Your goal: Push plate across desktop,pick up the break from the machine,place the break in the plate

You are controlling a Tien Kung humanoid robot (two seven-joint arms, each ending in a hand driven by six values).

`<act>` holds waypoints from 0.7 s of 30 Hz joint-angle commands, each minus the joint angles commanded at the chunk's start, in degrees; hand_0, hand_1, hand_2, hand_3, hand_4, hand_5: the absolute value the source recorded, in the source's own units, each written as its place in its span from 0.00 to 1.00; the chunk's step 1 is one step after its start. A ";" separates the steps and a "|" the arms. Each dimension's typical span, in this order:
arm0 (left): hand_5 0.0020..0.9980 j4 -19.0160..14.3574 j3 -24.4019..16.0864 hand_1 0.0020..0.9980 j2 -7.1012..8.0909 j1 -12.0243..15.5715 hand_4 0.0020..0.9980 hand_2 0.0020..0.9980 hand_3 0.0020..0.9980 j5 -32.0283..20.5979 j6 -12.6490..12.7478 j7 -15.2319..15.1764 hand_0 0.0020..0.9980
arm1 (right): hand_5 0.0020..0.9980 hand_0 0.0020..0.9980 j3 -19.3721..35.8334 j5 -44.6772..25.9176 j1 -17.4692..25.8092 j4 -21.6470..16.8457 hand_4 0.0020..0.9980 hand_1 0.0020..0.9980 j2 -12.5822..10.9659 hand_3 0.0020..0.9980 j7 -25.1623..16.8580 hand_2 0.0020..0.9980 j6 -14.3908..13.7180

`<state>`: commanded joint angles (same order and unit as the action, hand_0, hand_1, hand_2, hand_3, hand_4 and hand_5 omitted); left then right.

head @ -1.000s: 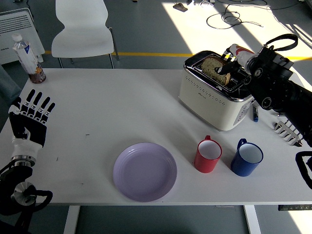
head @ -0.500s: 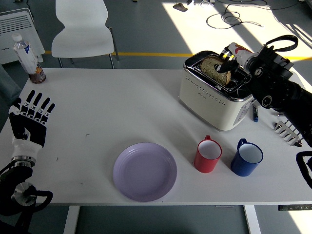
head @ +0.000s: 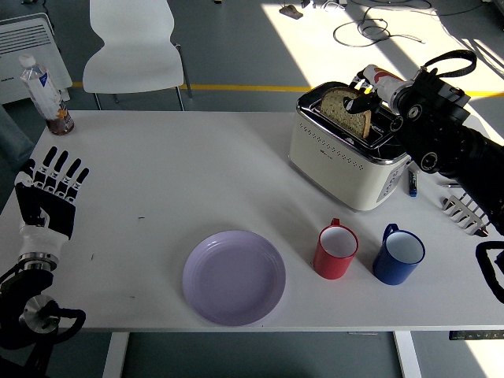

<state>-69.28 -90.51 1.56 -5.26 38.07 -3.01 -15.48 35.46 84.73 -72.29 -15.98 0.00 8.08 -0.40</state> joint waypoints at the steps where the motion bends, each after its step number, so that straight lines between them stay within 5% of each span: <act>1: 1.00 0.00 -0.02 0.84 0.00 0.05 0.51 0.91 0.89 0.01 0.00 0.00 0.80 | 0.17 0.30 0.59 0.55 -0.12 -0.40 0.38 0.35 0.00 0.48 0.04 0.42 -0.09; 9: 1.00 -0.20 -0.11 0.84 0.18 0.41 0.51 0.91 0.89 0.05 -0.04 -0.01 0.80 | 0.17 0.30 5.94 9.02 -2.16 -6.81 0.37 0.35 -0.11 0.48 0.90 0.42 -1.06; 15: 1.00 -0.13 0.06 0.84 0.14 0.61 0.50 0.91 0.89 0.06 -0.01 0.01 0.80 | 0.18 0.29 11.06 12.02 -3.10 -14.61 0.37 0.34 -3.86 0.48 1.74 0.41 -1.99; 21: 1.00 -0.18 0.08 0.84 0.11 0.60 0.51 0.91 0.89 0.12 -0.01 0.03 0.80 | 0.18 0.29 11.80 7.35 -1.47 -25.41 0.38 0.32 -7.17 0.48 4.42 0.41 -1.99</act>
<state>-69.46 -90.44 1.66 -4.65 38.19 -3.02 -15.44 47.26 92.07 -73.76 -41.39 -7.17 12.50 -2.39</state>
